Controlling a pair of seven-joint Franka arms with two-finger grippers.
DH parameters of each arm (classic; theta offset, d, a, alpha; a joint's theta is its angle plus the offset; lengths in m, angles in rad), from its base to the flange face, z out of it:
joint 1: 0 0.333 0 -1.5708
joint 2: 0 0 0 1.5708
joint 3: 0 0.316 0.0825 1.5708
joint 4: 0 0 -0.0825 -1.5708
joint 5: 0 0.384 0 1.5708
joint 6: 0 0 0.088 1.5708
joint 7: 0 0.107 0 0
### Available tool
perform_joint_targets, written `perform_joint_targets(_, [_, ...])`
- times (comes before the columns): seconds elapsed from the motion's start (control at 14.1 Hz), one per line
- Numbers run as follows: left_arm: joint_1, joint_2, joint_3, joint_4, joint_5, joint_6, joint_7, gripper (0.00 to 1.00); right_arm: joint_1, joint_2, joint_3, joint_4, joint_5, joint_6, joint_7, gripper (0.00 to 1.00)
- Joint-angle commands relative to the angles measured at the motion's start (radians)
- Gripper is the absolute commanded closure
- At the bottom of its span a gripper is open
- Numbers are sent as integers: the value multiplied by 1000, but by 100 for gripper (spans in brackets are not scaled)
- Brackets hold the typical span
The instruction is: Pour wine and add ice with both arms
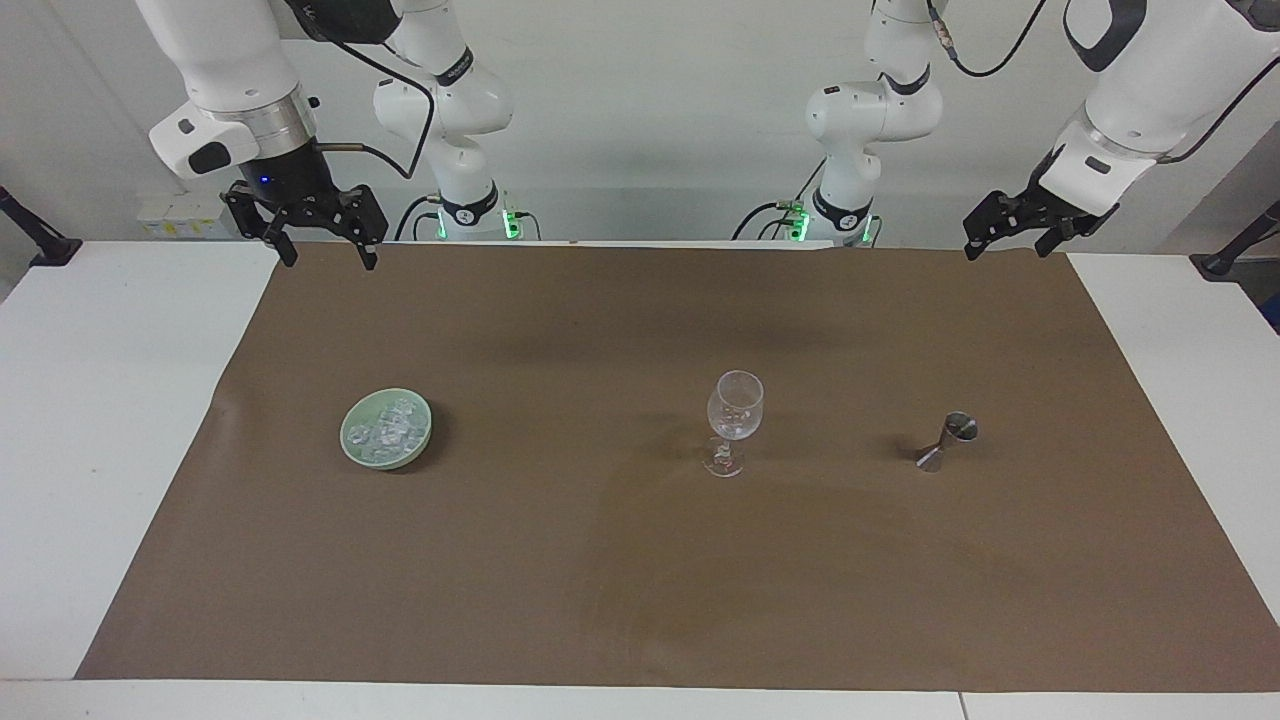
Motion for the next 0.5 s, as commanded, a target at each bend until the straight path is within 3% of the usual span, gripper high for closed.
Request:
perform_joint_targets(0.0, [8, -32, -4, -42, 18, 25, 8, 0, 6, -20, -4, -20, 7, -9, 15, 0])
perform_joint_targets(0.42, [6, -35, -5, -31, 18, 22, 8, 0, 6, -20, -4, -20, 7, -9, 15, 0])
